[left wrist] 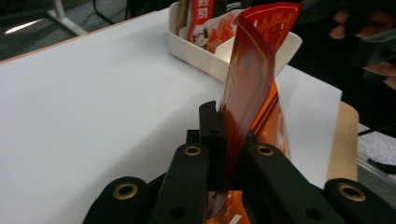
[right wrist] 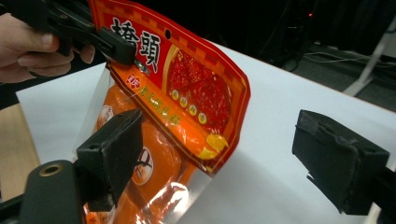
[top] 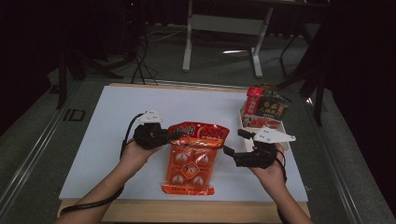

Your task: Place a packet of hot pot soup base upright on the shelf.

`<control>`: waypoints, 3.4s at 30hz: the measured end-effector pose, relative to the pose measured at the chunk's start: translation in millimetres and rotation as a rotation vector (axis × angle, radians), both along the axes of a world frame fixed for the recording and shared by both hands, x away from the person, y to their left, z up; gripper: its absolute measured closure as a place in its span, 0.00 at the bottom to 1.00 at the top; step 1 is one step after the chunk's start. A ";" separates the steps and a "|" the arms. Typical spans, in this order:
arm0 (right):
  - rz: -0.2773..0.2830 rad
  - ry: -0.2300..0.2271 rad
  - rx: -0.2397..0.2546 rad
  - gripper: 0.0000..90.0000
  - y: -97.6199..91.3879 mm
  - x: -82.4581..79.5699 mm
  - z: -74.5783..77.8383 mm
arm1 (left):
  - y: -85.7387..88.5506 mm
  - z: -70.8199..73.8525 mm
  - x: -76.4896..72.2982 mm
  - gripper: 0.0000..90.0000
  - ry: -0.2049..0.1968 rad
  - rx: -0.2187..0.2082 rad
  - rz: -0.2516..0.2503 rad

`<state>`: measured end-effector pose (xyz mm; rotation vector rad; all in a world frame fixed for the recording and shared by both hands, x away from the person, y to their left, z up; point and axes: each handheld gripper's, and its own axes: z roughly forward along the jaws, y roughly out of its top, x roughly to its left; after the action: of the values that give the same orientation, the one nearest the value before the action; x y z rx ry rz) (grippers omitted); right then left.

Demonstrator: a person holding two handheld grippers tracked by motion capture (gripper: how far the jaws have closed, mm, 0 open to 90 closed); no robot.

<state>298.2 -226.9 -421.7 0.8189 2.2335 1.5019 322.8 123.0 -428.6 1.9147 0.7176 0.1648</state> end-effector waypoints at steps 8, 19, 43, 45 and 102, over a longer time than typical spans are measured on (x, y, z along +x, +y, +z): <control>0.034 0.001 -0.004 0.17 11.3 7.2 -5.6 | 4.8 0.6 -7.2 0.99 0.000 -0.063 -0.051; 0.165 0.048 -0.028 0.49 22.7 15.5 -19.5 | 4.2 6.5 -22.6 0.99 -0.055 -0.072 -0.102; 0.301 0.119 -0.065 1.00 25.4 -2.5 1.0 | 5.6 21.8 -32.0 0.98 -0.066 -0.101 -0.136; 0.292 0.110 -0.060 1.00 25.2 -5.4 7.4 | 7.3 22.8 -32.2 0.97 -0.071 -0.116 -0.143; 0.050 -0.165 0.029 1.00 -30.4 9.7 135.8 | 57.0 -62.9 -64.1 0.02 -0.088 -0.155 0.086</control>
<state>307.9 -257.2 -285.9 0.6261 2.1308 1.5676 258.7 180.0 -491.5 1.7204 0.7322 0.2392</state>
